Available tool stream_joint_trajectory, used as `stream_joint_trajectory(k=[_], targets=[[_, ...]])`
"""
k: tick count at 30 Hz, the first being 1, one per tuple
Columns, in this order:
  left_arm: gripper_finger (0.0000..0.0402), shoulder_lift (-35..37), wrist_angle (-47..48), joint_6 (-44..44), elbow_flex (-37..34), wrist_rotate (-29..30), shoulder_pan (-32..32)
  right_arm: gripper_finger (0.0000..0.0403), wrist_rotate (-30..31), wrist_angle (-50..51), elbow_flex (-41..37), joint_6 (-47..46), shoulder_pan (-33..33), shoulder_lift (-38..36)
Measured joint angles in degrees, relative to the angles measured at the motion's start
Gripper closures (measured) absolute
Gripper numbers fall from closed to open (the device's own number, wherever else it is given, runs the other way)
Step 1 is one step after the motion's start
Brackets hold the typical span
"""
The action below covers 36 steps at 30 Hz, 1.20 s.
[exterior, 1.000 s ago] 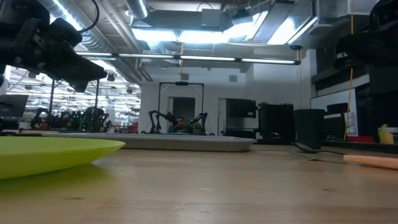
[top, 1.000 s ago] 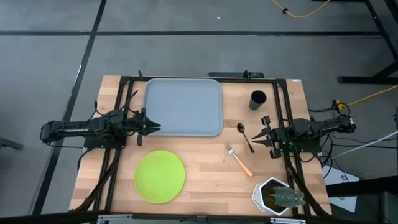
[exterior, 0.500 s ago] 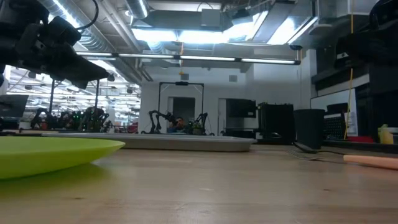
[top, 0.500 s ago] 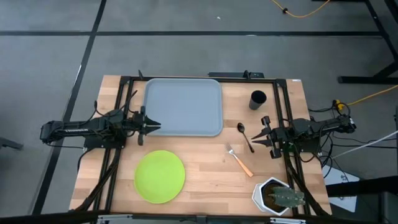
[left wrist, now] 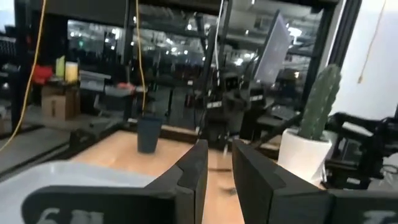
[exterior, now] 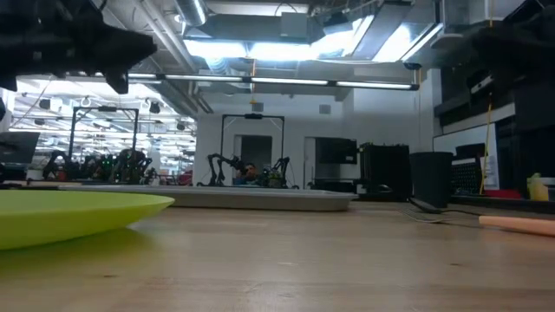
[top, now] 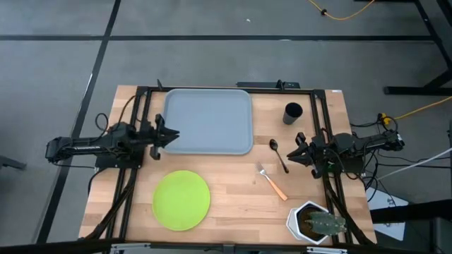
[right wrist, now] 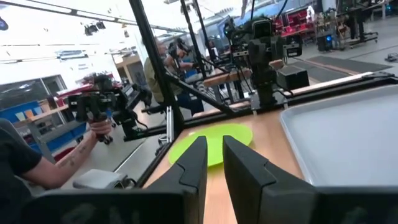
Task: Pick and place plate/cup/fork/spoon on tray
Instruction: Put the light green plate on the gray tray
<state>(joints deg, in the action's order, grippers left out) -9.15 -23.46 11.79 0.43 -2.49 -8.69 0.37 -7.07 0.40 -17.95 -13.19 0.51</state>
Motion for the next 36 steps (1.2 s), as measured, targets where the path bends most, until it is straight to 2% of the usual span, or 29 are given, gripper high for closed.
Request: stream_joint_trajectory(k=[4, 9, 14, 17, 19, 22, 25, 30, 33, 36], targets=[[0.0335, 0.0, -3.7, 8.1, 0.0, -1.3, 0.0, 0.0346, 0.0, -3.8, 0.0, 0.4, 0.0, 0.0], [0.0335, -0.3, -7.2, 8.8, 1.2, -13.3, 1.6, 0.0346, -0.2, -13.7, 0.0, 3.8, 0.0, 0.0], [0.0335, -4.0, -9.3, 10.3, 1.9, -14.4, 7.8, 0.0346, -4.7, -19.9, 0.0, 9.5, 0.0, 0.0], [0.0335, -5.3, -5.9, 10.3, 7.3, -15.7, 11.4, 0.0346, -5.8, -18.8, 0.0, 10.2, 0.0, 0.0], [0.0335, -7.3, 0.3, 7.3, 12.5, -14.8, 13.8, 0.0346, -5.9, -17.4, 0.0, 12.4, 0.0, 0.0], [0.0335, -10.8, 15.7, 2.1, 21.9, -11.7, 16.8, 0.0346, -6.0, -16.2, 0.0, 15.4, 0.0, 0.0], [0.0335, -14.2, 34.5, 3.4, 30.9, -3.1, 18.8, 0.0346, -6.1, -15.3, 0.0, 17.1, 0.0, 0.0], [0.0335, -19.1, 66.5, 20.4, 39.8, 13.0, 20.1, 0.0346, -6.0, -13.6, 0.0, 18.3, 0.0, 0.0], [0.0335, -20.2, 77.6, 34.3, 39.4, 14.6, 20.5, 0.0346, -6.0, -12.6, 0.0, 17.2, 0.0, 0.0], [0.0335, -20.9, 79.0, 45.4, 35.9, 14.1, 21.1, 0.0346, -6.0, -10.8, 0.0, 15.2, 0.0, 0.0]])
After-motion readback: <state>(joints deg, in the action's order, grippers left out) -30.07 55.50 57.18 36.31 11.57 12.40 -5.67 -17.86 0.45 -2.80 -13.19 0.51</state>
